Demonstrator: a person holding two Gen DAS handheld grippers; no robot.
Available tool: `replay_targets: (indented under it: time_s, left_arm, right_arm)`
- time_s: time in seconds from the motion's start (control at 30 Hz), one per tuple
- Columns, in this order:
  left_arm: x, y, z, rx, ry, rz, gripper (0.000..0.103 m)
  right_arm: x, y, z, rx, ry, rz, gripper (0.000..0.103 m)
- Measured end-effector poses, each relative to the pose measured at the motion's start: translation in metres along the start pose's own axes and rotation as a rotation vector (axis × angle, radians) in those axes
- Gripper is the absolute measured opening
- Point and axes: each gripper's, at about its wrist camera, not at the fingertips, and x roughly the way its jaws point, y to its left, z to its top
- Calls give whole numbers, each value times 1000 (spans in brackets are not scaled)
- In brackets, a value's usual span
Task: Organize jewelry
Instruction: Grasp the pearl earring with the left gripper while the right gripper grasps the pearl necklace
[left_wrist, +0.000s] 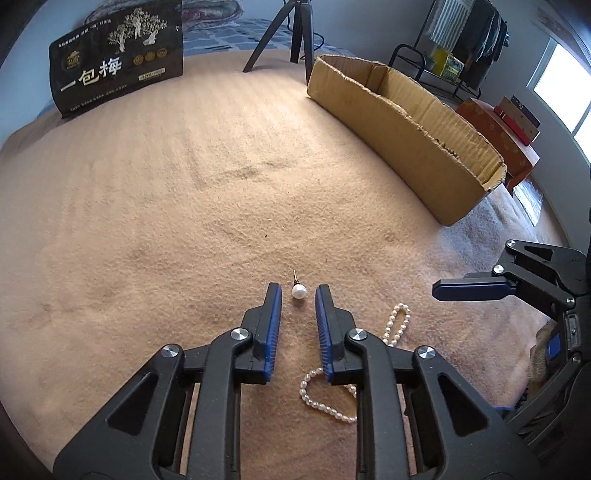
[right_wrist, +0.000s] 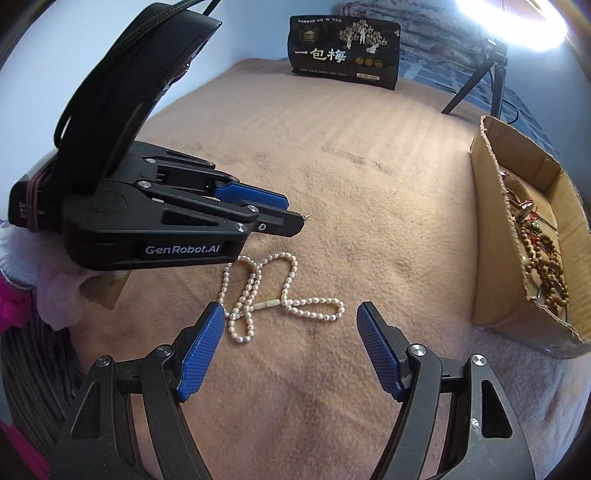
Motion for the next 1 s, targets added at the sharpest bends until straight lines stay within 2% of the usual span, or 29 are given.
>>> replay_targets:
  time_s: [0.13,0.3,0.8,0.9,1.0]
  left_arm:
    - [7,4,0,-16,5,-11,15]
    - [11,2,1,1,4,12,7]
    - [1,18,-6,-16,-10,35,7]
    - [-3,24,-9,-30,-15,41,7]
    - [-7,28,-13,-41,-18,47,7]
  right_arm:
    - [11,-3,4,-8,10,8,74]
    - [21,-1,10,-24,17,24,74]
    - [41,14,19,-68,66,87,75]
    - [43,21,20,-97,85,84,75]
    - [48,30,20,-133,109,38,75]
